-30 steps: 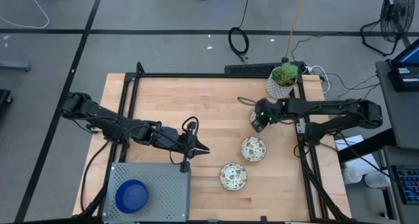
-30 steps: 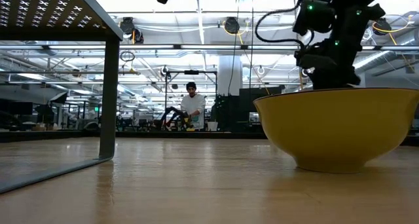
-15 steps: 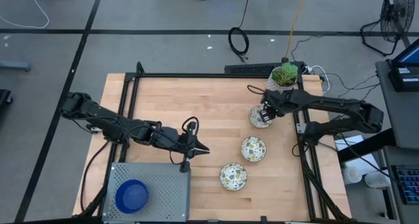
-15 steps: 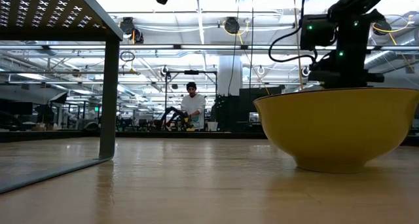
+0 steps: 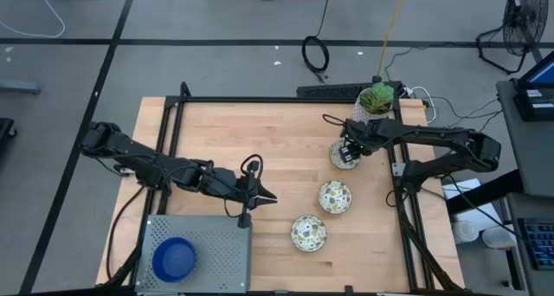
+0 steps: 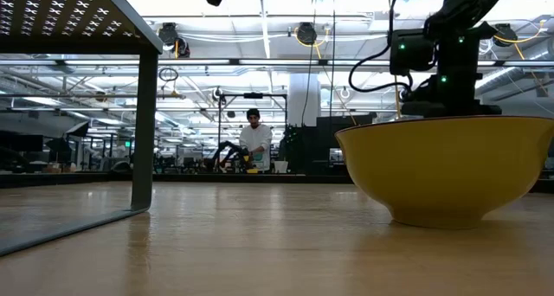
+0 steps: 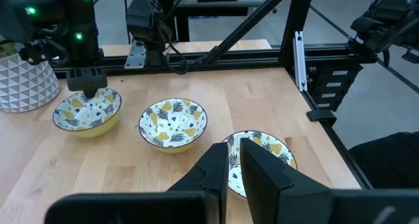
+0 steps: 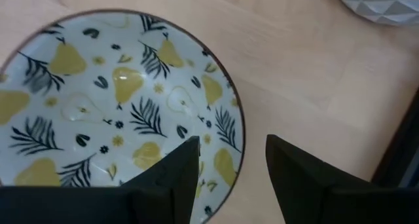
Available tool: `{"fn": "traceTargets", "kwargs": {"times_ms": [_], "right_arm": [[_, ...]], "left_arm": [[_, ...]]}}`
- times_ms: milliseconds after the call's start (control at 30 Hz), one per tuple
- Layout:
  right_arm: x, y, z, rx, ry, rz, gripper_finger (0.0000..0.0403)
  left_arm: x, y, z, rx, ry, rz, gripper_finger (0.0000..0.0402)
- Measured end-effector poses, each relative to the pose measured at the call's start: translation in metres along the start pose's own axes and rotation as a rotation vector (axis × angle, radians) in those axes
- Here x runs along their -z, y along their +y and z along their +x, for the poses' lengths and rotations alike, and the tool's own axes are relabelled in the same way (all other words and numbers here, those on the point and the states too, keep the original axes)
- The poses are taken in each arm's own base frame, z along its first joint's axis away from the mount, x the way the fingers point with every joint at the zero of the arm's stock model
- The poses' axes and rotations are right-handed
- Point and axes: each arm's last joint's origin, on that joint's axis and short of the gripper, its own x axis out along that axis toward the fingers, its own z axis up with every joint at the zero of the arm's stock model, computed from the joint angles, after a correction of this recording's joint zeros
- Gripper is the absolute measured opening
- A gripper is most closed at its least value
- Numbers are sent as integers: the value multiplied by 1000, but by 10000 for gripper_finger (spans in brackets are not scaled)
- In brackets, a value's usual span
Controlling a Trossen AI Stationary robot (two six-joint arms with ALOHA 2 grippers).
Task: Pick & Place Mini bowls
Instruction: Put the top white patterned bowl on the shelf
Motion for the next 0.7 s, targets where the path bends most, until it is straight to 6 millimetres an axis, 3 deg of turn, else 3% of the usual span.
{"fn": "traceTargets", "kwargs": {"times_ms": [700], "right_arm": [[1, -4, 16, -55, 5, 20, 162]], "left_arm": [[1, 0, 0, -1, 6, 1, 47]]}}
